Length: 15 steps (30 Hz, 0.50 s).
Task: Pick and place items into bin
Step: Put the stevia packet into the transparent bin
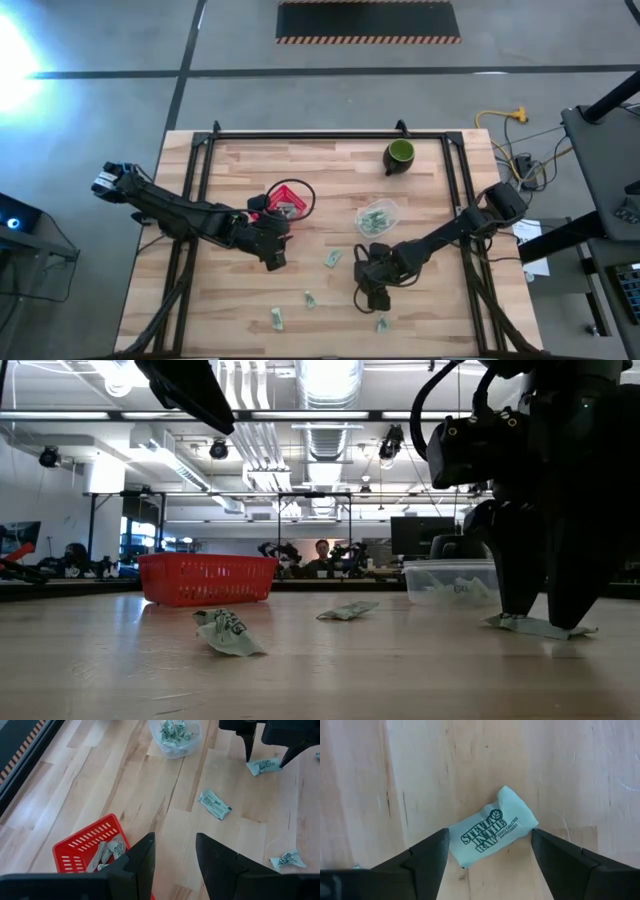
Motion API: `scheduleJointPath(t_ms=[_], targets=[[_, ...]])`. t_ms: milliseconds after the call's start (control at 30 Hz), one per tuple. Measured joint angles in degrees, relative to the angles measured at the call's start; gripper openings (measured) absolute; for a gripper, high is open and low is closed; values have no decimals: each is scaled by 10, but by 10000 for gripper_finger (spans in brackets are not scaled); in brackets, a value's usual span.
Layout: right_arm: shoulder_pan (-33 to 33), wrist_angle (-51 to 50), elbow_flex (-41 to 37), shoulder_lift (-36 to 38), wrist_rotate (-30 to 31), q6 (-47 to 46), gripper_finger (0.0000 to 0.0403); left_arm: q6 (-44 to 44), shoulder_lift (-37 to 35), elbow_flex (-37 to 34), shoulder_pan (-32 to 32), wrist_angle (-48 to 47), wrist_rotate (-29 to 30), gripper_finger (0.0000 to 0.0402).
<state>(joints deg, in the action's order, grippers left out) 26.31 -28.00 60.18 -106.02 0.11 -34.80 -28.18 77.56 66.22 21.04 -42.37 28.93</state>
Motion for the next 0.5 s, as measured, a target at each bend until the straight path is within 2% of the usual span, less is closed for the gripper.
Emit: scheduleJointPath(t_ms=[500], targets=[[6, -4, 22, -10, 25, 12, 217, 0, 0, 0, 0, 1, 0, 125]])
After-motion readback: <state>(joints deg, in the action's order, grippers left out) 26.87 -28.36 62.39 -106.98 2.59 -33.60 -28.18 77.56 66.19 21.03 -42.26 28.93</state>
